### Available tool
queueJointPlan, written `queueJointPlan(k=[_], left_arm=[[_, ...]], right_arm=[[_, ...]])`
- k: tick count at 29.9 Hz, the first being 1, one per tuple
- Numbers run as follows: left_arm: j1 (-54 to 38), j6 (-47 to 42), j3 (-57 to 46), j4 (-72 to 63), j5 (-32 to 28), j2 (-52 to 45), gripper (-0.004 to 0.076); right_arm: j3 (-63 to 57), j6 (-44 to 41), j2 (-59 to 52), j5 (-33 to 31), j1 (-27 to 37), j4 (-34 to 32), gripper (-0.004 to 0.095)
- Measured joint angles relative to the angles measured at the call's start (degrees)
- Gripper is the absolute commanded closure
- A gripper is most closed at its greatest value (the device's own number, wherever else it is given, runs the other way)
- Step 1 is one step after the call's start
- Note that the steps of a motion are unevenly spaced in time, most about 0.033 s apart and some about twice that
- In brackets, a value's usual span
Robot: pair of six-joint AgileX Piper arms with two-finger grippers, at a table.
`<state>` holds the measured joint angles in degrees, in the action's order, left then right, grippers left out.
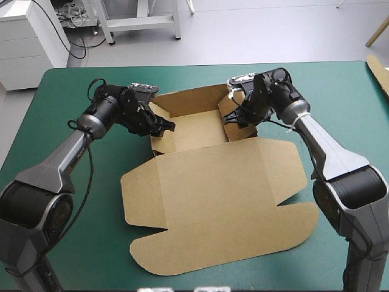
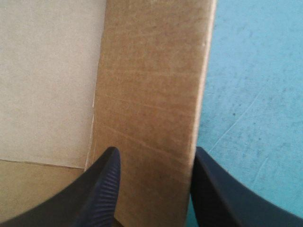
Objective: Fold the box
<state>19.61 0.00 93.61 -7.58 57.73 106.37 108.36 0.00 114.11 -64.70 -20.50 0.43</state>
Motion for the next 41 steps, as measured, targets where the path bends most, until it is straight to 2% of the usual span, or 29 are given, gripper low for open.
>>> queueJointPlan(k=[4,10,15,23,25,28,29,32,33,38,41], left_arm=[[0.00,0.00,3.99,0.14,4.18,0.00,0.0372],[0.00,0.76,16.28,0.26,12.49,0.00,0.0372],[0.00,1.32,23.43,0.21,13.60,-2.45,0.0372],[0.00,4.19,24.69,0.21,14.14,-14.23,0.0374],[0.00,5.19,24.53,0.21,14.14,-17.55,0.0400],[0.00,7.51,22.18,0.16,14.14,-22.63,0.0512],[0.00,8.45,20.86,0.16,14.14,-24.18,0.0575],[0.00,10.49,13.83,0.27,14.14,-30.33,0.0708],[0.00,11.03,10.97,0.53,14.14,-32.45,0.0731],[0.00,11.81,-4.89,3.18,14.09,-43.38,0.0731],[0.00,11.81,-15.27,4.70,11.72,-50.61,0.0731]], right_arm=[[2.54,0.00,0.00,-2.20,0.00,0.00,0.0478],[7.87,0.00,-1.68,-3.49,0.00,0.05,0.0479],[8.64,0.00,-6.74,-3.91,0.00,0.05,0.0479],[8.75,0.00,-16.13,-4.60,0.00,0.05,0.0479],[8.86,0.00,-17.71,-4.78,0.00,0.05,0.0479],[9.12,0.00,-18.50,-4.83,0.00,0.00,0.0479],[9.12,0.00,-18.50,-4.88,0.00,0.00,0.0479],[9.12,0.82,-17.71,-5.02,0.00,0.00,0.0479],[9.12,1.10,-17.24,-5.02,0.00,0.00,0.0479],[9.12,1.74,-12.98,-5.02,0.00,-0.88,0.0479],[9.12,1.80,-9.12,-4.95,0.00,-2.18,0.0477]])
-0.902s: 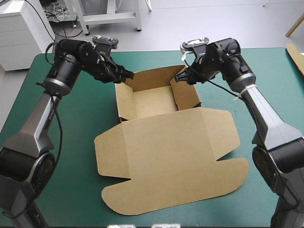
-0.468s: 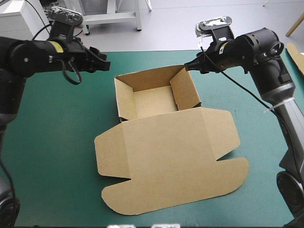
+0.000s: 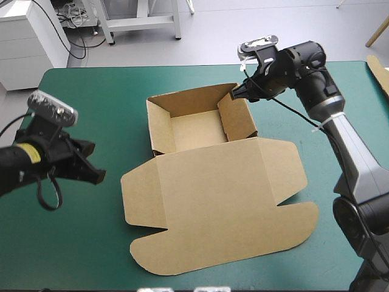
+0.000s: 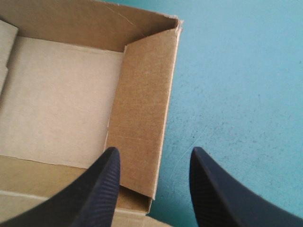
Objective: Fold the box
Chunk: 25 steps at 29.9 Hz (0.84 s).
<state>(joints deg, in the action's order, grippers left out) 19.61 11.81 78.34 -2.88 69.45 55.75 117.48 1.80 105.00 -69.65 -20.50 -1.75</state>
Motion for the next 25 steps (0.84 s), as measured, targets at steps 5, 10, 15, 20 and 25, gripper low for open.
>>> queueJointPlan(k=[5,10,15,20,25], left_arm=[[0.00,0.00,-17.82,0.44,-8.06,-13.55,0.0731],[0.00,0.00,-31.75,0.44,-12.26,-24.83,0.0731],[0.00,-0.21,-43.11,0.44,-14.39,-33.82,0.0731],[0.00,-1.72,-50.16,-0.06,-16.43,-39.92,0.0731],[0.00,-1.96,-51.20,-0.50,-19.14,-42.75,0.0731]], right_arm=[[0.00,0.15,6.60,0.35,0.33,-0.12,0.0478],[0.00,0.15,12.13,0.61,0.94,0.08,0.0479],[0.00,0.15,15.79,2.00,1.32,0.08,0.0521],[0.00,0.15,16.84,3.19,1.32,0.52,0.0674],[0.00,0.15,17.39,3.32,1.34,0.76,0.0924]])
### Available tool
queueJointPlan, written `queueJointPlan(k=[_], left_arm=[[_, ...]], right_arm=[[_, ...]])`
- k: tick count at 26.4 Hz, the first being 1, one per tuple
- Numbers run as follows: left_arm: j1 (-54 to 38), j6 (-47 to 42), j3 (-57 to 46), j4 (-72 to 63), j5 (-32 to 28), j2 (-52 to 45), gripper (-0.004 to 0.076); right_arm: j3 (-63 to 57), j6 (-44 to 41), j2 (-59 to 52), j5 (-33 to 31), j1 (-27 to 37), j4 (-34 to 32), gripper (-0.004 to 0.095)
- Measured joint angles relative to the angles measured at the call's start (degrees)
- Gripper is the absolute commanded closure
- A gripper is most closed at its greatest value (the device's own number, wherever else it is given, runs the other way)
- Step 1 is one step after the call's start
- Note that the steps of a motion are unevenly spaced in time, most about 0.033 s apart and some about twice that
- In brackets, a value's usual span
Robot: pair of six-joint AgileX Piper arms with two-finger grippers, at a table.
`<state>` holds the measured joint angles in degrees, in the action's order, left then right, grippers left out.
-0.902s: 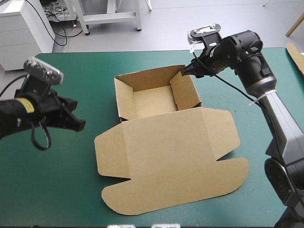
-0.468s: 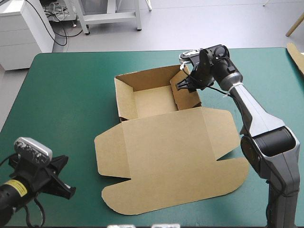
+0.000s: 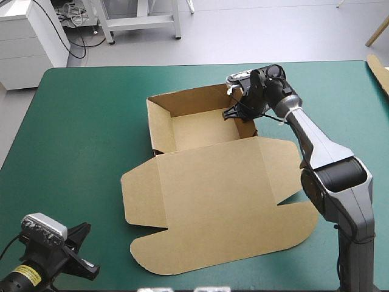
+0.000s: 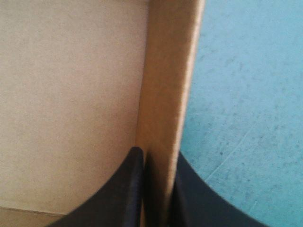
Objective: Fold the box
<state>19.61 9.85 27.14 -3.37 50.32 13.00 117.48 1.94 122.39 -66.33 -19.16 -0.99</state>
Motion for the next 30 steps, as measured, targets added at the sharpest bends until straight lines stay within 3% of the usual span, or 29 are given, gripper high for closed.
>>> queueJointPlan(k=[7,12,26,30], left_arm=[[0.00,0.00,-0.10,-0.11,-0.17,-0.26,0.0731],[0.00,-0.11,-0.10,-0.11,-0.17,-0.26,0.0731],[0.00,-0.15,-0.14,-0.22,-0.22,-0.33,0.0731],[0.00,-0.15,-0.14,-0.22,-0.22,-0.33,0.0731]], right_arm=[[0.06,-0.55,0.07,-0.25,1.49,0.99,0.0929],[0.06,-0.37,0.00,-1.22,7.10,1.38,0.0929],[0.06,0.00,-1.37,-1.86,37.94,-0.88,0.0929],[0.06,1.16,-1.37,-1.86,42.64,-0.93,0.0929]])
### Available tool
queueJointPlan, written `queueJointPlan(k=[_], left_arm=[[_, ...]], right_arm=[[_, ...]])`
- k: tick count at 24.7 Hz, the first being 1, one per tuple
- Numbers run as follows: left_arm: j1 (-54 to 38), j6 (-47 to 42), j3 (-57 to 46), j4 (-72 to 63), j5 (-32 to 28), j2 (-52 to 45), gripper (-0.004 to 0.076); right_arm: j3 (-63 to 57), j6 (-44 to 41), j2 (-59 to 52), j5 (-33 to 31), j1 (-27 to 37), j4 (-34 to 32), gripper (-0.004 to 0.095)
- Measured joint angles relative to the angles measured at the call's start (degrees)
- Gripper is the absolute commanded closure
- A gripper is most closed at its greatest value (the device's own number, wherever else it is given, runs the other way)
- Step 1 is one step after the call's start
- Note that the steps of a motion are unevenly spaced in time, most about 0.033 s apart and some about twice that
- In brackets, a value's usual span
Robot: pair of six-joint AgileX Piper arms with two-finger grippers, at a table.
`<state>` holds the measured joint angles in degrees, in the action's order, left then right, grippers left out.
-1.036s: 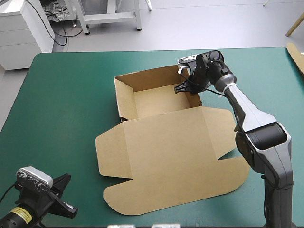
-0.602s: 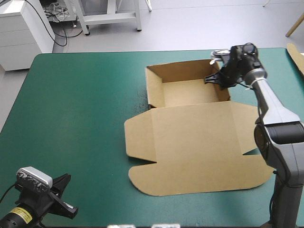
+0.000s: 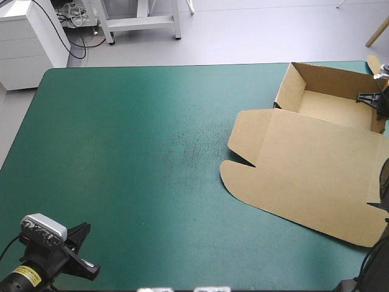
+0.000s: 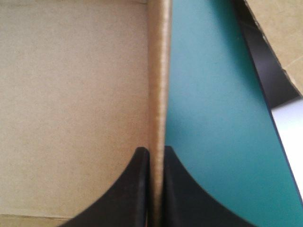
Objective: Fold the box
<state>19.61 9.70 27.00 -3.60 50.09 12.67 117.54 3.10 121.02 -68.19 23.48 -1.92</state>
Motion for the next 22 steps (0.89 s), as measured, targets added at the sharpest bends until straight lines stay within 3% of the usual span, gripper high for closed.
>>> queueJointPlan(k=[7,9,16,18,22], left_arm=[[0.00,0.00,0.00,0.05,0.00,0.00,0.0731],[0.00,0.00,0.00,0.05,0.00,0.00,0.0731],[0.00,0.00,0.00,-0.06,-0.01,0.00,0.0731],[0.00,0.00,0.00,-0.11,-0.01,0.00,0.0731],[0.00,0.00,-0.03,-0.11,-0.01,0.00,0.0731]], right_arm=[[0.00,0.81,0.00,-0.04,3.31,0.00,0.0923],[0.00,0.81,0.00,-0.04,3.59,-0.19,0.0848],[0.00,3.57,-0.49,-0.06,3.65,-0.25,0.0378],[0.00,3.81,-1.25,-0.06,3.65,-0.47,0.0333],[0.00,4.01,-3.78,-0.06,3.65,-0.03,0.0334]])
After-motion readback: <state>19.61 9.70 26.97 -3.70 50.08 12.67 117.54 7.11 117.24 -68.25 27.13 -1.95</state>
